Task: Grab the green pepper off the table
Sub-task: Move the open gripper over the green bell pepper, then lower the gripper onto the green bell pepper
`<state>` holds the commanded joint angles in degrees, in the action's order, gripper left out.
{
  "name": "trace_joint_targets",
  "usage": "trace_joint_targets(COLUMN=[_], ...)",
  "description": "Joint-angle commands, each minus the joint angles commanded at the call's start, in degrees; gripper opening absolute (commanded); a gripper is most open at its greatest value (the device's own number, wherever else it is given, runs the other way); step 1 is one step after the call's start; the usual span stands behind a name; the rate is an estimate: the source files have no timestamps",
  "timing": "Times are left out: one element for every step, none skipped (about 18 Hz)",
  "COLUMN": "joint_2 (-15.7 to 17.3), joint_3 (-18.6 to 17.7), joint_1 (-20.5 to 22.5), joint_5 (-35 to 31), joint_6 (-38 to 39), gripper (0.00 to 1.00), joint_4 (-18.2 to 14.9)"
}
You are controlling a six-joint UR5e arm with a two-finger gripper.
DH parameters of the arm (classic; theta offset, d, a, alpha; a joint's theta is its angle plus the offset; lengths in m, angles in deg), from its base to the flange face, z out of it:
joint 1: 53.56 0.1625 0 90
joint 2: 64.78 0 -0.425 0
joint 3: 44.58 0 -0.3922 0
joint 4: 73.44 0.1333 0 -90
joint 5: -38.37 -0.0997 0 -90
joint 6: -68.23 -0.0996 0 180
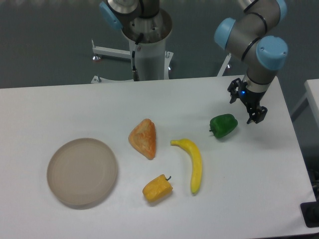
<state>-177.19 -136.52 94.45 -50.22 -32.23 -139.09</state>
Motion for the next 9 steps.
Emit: trace_joint_targets(joint_2=[-0.09,-0.09,-0.09,-0.09,-0.09,-0.09,-0.18,-0.18,-0.18], joint_3=[-0.35,-0.53,-0.70,-1.05,-1.58,-2.10,-2.37,-2.55,-2.72], joint_1=[-0.18,-0.79,-1.14,-1.23,-1.23,-1.41,-1.93,-2.02,-2.02], joint_5=[0.09,0.09,0.00,0.00,0.00,0.00,-0.09,-0.17,-0.18], joint_6=[0.53,1.06,1.33,1.33,1.33,1.33,1.24,1.24,1.24], gripper=[1.00,1.00,1.00,1.00,1.00,1.00,1.00,1.00,1.00], joint_4=[0.00,0.09,0.26,0.79,1.49,2.10,2.72,2.90,2.90])
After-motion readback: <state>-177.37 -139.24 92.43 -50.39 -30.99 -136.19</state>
